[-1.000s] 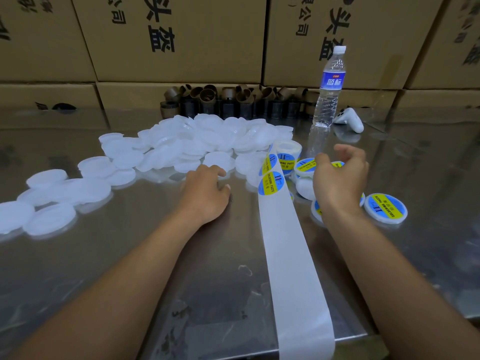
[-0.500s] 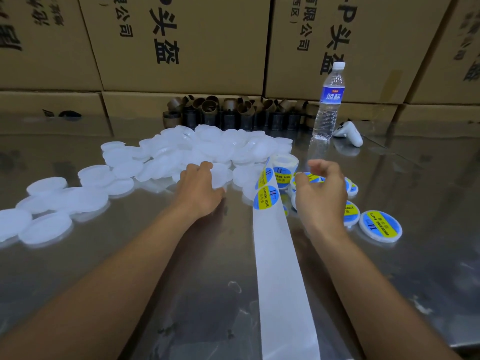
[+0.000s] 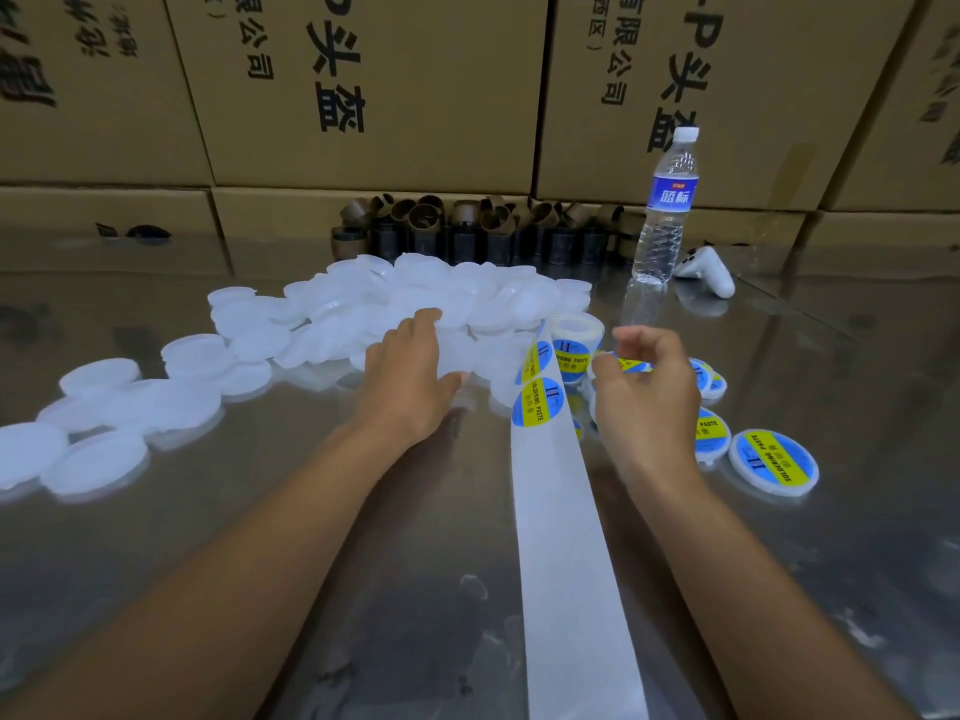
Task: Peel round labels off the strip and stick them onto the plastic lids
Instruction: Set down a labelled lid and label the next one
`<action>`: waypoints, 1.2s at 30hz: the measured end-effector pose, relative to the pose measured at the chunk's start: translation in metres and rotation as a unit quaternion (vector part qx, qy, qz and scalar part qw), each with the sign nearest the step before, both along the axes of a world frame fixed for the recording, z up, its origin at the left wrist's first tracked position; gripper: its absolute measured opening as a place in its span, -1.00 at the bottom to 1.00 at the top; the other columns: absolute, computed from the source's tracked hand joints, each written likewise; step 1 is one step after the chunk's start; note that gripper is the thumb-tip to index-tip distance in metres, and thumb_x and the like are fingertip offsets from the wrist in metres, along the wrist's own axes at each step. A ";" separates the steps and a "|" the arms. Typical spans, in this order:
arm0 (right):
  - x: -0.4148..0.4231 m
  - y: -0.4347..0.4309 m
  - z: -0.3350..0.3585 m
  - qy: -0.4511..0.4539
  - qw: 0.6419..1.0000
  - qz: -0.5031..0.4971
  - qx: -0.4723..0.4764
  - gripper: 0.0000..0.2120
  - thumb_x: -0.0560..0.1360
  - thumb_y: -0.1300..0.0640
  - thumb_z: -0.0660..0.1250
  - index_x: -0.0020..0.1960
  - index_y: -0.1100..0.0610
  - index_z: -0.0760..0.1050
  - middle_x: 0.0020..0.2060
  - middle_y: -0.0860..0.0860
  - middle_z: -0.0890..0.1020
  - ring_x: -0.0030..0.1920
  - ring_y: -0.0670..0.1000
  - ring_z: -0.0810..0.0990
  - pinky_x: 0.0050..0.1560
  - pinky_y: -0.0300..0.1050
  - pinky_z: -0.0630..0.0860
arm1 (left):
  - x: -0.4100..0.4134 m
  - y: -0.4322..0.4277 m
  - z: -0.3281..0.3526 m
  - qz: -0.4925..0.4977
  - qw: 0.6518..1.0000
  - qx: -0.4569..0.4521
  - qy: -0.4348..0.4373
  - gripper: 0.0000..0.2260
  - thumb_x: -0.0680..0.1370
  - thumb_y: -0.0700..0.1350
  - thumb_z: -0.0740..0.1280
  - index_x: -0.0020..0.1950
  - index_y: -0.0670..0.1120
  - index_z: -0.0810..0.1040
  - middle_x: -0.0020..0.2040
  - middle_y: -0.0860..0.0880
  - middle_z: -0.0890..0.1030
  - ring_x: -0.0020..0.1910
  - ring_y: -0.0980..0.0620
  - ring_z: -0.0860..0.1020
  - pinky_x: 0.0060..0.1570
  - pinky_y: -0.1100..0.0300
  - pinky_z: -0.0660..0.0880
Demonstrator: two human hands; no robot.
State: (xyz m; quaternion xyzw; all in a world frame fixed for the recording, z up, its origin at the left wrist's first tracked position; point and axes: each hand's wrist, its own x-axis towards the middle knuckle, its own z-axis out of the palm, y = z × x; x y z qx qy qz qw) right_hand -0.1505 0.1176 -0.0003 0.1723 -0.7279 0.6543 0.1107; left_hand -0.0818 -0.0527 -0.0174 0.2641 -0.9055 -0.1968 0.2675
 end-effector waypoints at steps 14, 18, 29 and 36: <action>0.013 0.002 0.012 -0.119 0.965 0.230 -0.038 -0.86 0.55 0.18 0.25 -0.07 0.07 0.58 -0.30 -0.02 0.63 -0.35 -0.10 0.53 -0.32 -0.29 0.43 | 0.048 0.047 0.013 -0.225 0.965 0.033 0.134 -0.30 0.41 -0.18 0.51 0.34 0.24 0.19 0.19 0.31 0.39 0.17 0.26 0.39 0.12 0.61 0.18; 0.016 0.001 0.012 -0.097 0.959 0.267 -0.017 -0.84 0.55 0.10 0.26 -0.07 0.13 0.59 -0.31 0.12 0.58 -0.37 -0.05 0.50 -0.35 -0.31 0.36 | 0.048 0.048 0.016 -0.216 0.963 0.021 0.158 -0.31 0.42 -0.15 0.51 0.39 0.17 0.21 0.18 0.28 0.38 0.16 0.24 0.39 0.12 0.57 0.22; 0.019 0.001 0.007 -0.059 0.960 0.275 -0.010 -0.93 0.46 0.17 0.40 -0.14 0.08 0.51 -0.52 -0.08 0.61 -0.50 -0.20 0.47 -0.39 -0.46 0.35 | 0.048 0.052 0.018 -0.174 0.968 0.026 0.180 -0.36 0.42 -0.04 0.51 0.42 0.03 0.30 0.23 0.14 0.45 0.12 0.16 0.46 0.15 0.27 0.40; 0.017 0.000 0.004 -0.027 0.958 0.285 -0.005 -0.90 0.48 0.20 0.38 -0.11 0.01 0.58 -0.37 0.05 0.66 -0.34 -0.16 0.59 -0.21 -0.32 0.47 | 0.043 0.050 0.025 -0.152 0.908 0.303 0.247 -0.70 0.53 -0.05 0.38 0.25 0.03 0.44 0.10 0.11 0.55 0.03 0.20 0.55 -0.02 0.40 0.48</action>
